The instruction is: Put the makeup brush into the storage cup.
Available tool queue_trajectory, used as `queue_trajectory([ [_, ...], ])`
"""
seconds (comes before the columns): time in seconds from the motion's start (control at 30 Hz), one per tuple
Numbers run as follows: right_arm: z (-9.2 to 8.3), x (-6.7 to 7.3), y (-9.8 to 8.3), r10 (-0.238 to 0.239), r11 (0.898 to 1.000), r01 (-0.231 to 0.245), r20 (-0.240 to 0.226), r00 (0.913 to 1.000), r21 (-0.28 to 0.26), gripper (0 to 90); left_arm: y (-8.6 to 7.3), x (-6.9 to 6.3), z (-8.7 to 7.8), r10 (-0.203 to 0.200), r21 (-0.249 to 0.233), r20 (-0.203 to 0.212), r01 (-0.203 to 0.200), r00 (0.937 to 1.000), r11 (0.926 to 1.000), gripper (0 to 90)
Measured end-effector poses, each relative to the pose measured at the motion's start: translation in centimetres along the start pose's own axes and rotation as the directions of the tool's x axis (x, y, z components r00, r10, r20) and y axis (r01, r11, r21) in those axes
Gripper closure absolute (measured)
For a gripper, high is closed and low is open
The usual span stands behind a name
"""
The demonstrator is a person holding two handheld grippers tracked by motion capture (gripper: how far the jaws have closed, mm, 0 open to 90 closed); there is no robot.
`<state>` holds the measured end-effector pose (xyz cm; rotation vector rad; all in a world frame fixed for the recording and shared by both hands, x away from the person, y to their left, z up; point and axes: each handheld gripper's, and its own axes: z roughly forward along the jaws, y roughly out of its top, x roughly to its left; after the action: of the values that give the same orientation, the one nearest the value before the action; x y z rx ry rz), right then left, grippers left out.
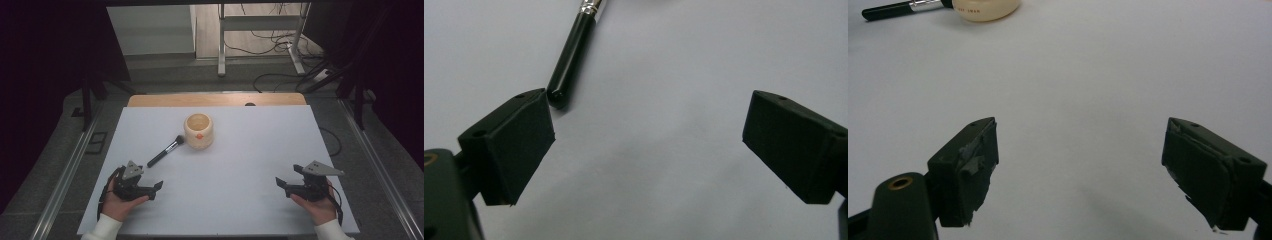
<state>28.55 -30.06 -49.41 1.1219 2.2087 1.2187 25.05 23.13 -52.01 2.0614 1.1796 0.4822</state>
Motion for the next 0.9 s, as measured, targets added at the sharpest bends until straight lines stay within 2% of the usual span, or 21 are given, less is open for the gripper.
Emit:
queue_trajectory([
  [0.13, 0.2, -0.6, 0.0, 0.033, 0.999, -0.033, -0.014, 0.9994, 0.002, 16.2, -0.1, 0.1, -0.5, -0.013, -0.008, 0.001, 0.013, 0.9999, 0.9999, 7.1],
  [0.2, 0.2, -0.6, -0.1, 0.035, 0.999, -0.035, -0.016, 0.9993, 0.001, 16.2, -0.1, 0.1, -0.5, -0.02, -0.014, 0.003, 0.02, 0.9998, 0.9997, 7.2],
  [0.33, 0.1, -0.3, -0.2, 0.018, 1.0, -0.018, -0.009, 0.9998, 0.004, 16.1, 0.0, 0.0, -0.5, 0.001, -0.008, -0.003, -0.001, 1.0, 1.0, 7.1],
  [0.43, 0.2, 0.0, -0.1, 0.017, 1.0, -0.017, -0.013, 0.9998, 0.007, 15.8, -0.1, 0.1, -0.7, -0.005, -0.014, -0.003, 0.005, 1.0, 0.9999, 7.5],
  [0.5, 0.2, 0.6, -0.1, -0.001, 1.0, 0.002, -0.01, 0.9999, 0.016, 15.5, 0.0, 0.2, -0.8, -0.005, -0.015, 0.017, 0.005, 0.9998, 0.9999, 7.6],
  [0.6, 0.2, 0.8, 0.0, -0.016, 1.0, 0.016, -0.006, 0.9999, 0.014, 15.4, -0.1, 0.2, -0.6, -0.005, -0.009, 0.02, 0.006, 0.9998, 0.9999, 8.2],
  [0.73, 0.4, 0.5, -0.1, -0.009, 1.0, 0.009, -0.005, 0.9999, 0.022, 15.7, -0.1, 0.6, -0.5, -0.022, -0.003, 0.029, 0.022, 0.9993, 0.9997, 8.9],
  [0.8, 0.4, 0.5, -0.1, -0.009, 1.0, 0.009, -0.004, 1.0, 0.021, 15.8, 0.0, 1.0, -0.5, -0.036, 0.011, 0.052, 0.036, 0.998, 0.9993, 9.0],
  [0.9, 0.4, 0.6, 0.1, -0.006, 1.0, 0.006, -0.006, 1.0, 0.01, 15.6, 0.1, 1.2, -0.5, -0.038, 0.008, 0.031, 0.037, 0.9988, 0.9993, 9.3],
])
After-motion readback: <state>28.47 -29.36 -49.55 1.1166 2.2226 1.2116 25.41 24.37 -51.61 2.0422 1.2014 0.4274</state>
